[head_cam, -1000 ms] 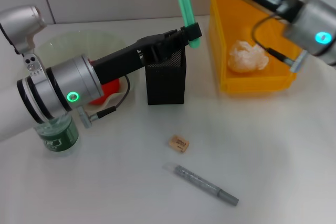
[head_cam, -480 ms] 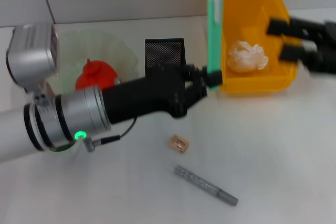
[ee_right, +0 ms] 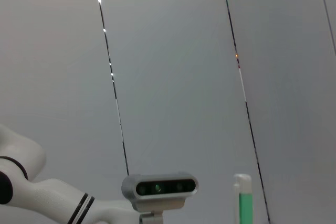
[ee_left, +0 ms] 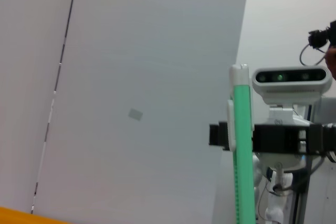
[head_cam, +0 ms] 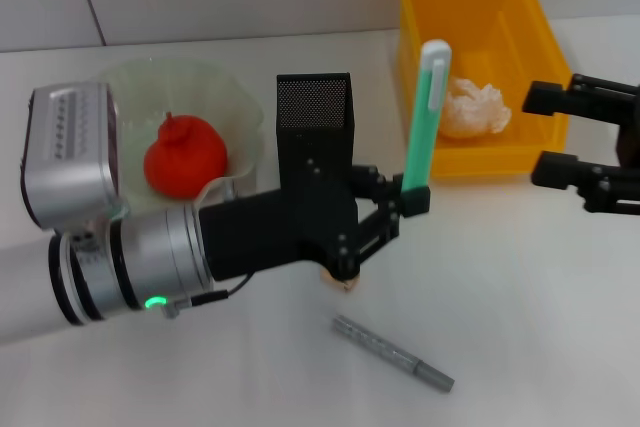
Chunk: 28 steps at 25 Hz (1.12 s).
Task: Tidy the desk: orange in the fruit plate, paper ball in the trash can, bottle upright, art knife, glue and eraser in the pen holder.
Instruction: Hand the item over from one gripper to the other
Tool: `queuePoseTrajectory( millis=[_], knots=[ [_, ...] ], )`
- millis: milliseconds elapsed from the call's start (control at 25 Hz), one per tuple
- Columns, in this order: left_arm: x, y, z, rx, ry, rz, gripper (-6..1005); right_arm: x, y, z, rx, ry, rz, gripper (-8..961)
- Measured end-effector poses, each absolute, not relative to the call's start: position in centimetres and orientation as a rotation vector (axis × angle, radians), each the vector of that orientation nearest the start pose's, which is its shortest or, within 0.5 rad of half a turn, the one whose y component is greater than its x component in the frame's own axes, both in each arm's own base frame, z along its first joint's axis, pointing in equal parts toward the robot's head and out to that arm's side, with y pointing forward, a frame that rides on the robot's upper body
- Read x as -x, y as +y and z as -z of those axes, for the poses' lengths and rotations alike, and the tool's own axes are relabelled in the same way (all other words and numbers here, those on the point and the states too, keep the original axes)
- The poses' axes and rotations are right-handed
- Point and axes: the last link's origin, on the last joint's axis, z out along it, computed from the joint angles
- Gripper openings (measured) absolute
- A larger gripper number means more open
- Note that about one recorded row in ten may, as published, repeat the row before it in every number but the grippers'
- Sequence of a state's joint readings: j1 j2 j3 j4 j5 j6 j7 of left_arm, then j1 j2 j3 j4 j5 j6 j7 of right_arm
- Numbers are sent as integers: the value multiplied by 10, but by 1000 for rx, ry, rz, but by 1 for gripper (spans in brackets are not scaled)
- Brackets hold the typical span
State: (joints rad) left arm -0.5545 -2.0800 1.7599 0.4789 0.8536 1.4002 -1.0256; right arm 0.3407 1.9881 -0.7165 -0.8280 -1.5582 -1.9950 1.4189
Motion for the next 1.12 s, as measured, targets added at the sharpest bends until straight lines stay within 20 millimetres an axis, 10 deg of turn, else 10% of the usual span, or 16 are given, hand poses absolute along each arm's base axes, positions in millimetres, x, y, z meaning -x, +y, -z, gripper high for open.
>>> queuePoseTrajectory(
  millis=[1120],
  knots=[
    [162, 290, 93, 2843, -204, 1242, 94, -211, 302, -64, 2850, 254, -1172, 725]
  ],
)
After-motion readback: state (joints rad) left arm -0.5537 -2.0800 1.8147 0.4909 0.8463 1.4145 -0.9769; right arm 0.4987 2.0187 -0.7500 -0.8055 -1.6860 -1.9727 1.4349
